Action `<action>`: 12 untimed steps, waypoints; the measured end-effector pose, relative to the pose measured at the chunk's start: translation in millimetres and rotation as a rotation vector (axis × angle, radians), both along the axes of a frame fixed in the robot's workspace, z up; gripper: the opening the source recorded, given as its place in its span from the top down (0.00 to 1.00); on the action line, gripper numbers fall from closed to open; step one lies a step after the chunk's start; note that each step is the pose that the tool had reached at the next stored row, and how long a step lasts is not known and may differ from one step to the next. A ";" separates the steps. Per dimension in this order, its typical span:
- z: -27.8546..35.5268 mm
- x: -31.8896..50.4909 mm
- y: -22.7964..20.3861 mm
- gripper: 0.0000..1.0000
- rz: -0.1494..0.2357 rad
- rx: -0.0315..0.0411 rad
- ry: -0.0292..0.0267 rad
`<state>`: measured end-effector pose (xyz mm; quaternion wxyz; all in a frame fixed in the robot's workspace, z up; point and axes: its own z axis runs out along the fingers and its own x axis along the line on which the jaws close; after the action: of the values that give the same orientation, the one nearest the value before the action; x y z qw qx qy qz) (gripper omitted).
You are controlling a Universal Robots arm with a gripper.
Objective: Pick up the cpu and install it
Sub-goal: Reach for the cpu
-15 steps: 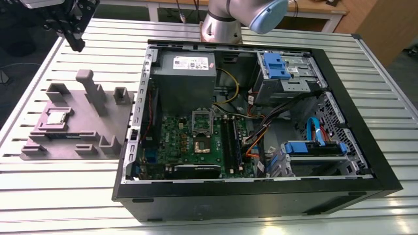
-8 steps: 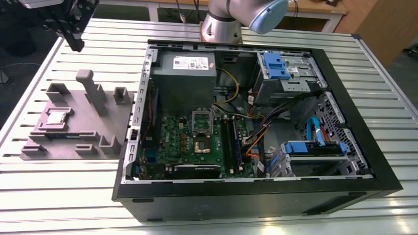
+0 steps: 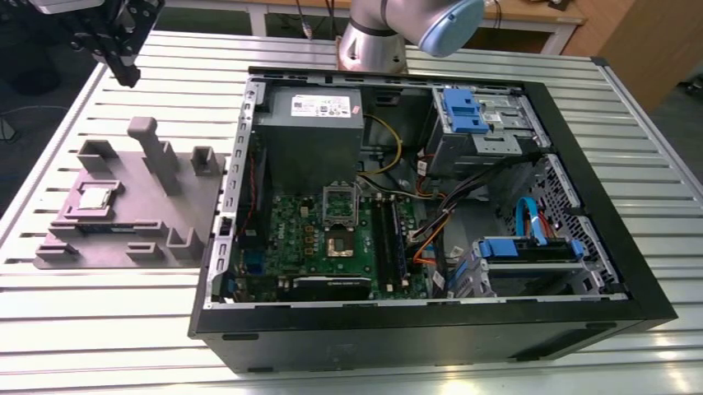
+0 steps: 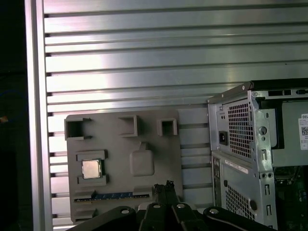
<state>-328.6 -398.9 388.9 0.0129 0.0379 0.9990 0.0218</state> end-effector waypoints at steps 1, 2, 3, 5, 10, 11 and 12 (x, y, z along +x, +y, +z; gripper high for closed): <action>0.0 -0.1 0.0 0.90 0.000 -0.0001 0.0000; 0.0 -0.3 0.0 0.90 0.000 -0.0001 0.0000; 0.0 -0.5 0.0 0.90 0.000 -0.0001 0.0001; 0.0 -0.7 0.0 0.90 0.000 -0.0001 0.0000; 0.0 -1.5 0.0 0.90 0.000 -0.0002 0.0001; 0.0 -1.6 0.0 0.90 0.000 -0.0001 0.0000; -0.1 -1.7 0.0 0.90 0.000 -0.0001 0.0000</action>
<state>-330.3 -399.0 388.9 0.0129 0.0378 0.9990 0.0217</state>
